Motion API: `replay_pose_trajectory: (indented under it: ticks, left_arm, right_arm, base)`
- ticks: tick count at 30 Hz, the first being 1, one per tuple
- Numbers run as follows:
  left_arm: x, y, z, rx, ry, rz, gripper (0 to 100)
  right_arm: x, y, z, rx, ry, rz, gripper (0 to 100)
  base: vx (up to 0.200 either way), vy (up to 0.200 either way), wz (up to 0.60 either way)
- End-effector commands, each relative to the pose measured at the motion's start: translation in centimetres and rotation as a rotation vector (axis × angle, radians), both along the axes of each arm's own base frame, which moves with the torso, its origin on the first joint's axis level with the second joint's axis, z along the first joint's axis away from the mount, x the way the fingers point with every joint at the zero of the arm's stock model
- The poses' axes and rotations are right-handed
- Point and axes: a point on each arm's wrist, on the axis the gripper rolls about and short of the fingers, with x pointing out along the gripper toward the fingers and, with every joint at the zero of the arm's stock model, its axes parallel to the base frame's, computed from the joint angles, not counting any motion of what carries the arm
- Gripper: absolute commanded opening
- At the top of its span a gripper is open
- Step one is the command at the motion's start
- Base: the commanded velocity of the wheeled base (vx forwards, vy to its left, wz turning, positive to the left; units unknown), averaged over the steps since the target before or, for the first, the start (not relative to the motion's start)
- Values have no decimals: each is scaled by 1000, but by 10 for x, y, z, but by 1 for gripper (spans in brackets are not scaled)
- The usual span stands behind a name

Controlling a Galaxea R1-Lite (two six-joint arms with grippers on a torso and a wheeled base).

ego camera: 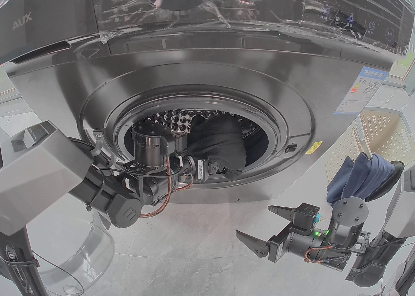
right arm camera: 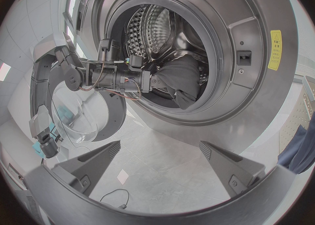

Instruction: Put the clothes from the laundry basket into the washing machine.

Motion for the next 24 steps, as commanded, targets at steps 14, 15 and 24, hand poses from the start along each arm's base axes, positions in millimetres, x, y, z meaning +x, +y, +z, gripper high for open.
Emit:
replay_pose_trajectory:
  ticks: [14, 15, 24]
  left_arm:
    - [114, -9, -19, -192, -279, 239, 0]
    - [116, -9, -14, -204, -295, 245, 0]
    - [119, -13, 1, -254, -341, 258, 100]
  right_arm:
    - [1, 0, 0, 1, 0, -2, 100]
    - [0, 0, 0, -1, 2, 0, 100]
    - [1, 0, 0, 0, 1, -2, 100]
  base:
    - [0, 0, 0]
    - [0, 0, 0]
    - [0, 0, 0]
